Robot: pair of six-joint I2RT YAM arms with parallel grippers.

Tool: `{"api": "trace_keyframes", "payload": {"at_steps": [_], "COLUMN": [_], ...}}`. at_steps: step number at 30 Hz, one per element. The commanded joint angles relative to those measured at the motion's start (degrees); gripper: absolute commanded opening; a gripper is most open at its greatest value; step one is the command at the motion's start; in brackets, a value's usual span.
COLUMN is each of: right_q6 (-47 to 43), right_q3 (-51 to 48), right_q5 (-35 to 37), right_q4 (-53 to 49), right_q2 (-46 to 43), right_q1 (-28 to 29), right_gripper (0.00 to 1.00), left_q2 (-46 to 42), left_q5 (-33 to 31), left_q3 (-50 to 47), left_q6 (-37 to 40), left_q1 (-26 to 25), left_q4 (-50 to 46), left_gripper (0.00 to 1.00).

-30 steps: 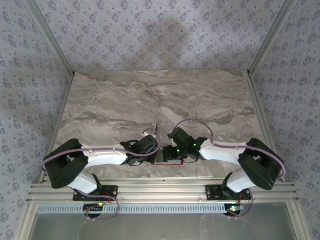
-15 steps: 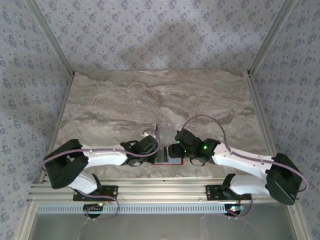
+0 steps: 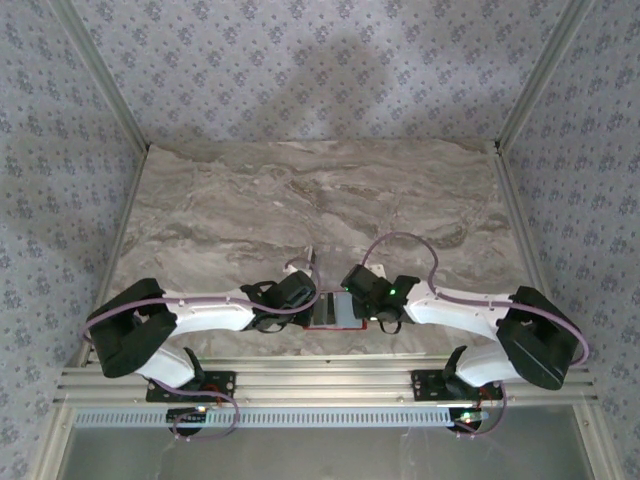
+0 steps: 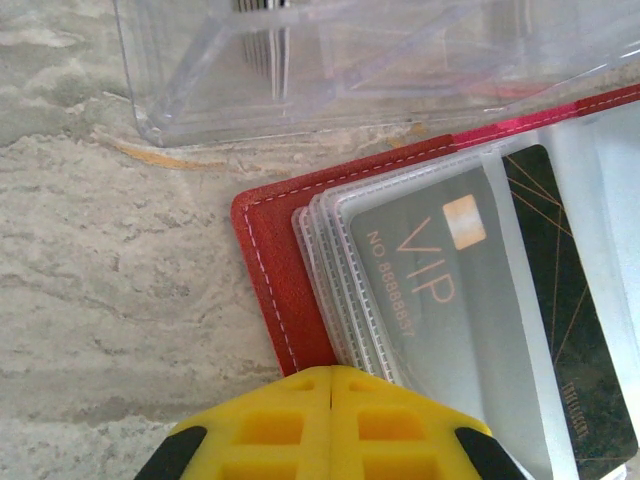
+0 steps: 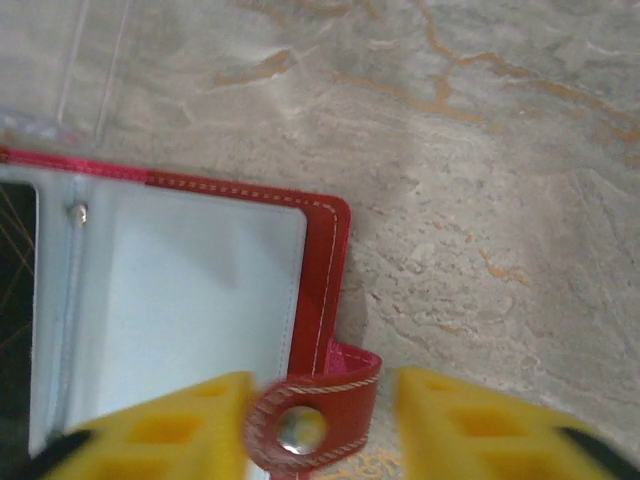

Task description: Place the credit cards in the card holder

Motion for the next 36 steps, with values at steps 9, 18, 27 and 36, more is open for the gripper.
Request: {"api": "trace_keyframes", "payload": {"at_steps": [9,18,27,36], "right_q6": [-1.4,-0.5,-1.9,-0.9], "right_q3": [-0.2,0.2,2.6,3.7], "right_q5": [-3.2,-12.2,-15.1,-16.5], "right_q4": [0.1,9.0,18.2,24.3], "right_q2": [-10.5,-12.2,-3.0,7.8], "right_q1": [1.1,4.4,4.2,4.6], "right_gripper": [0.00,0.00,0.00,0.18], "left_q2": [4.0,8.1,3.3,-12.5], "left_q5": [2.3,4.3,0.8,-2.9], "left_q3": [-0.9,2.7,0.6,-11.5], "left_q6": [-1.0,-2.8,-6.6,-10.7], "left_q1": [-1.5,-4.1,-4.8,-4.9], "left_q4": [2.0,4.8,2.3,-3.0], "left_gripper": [0.06,0.06,0.19,0.26]}}
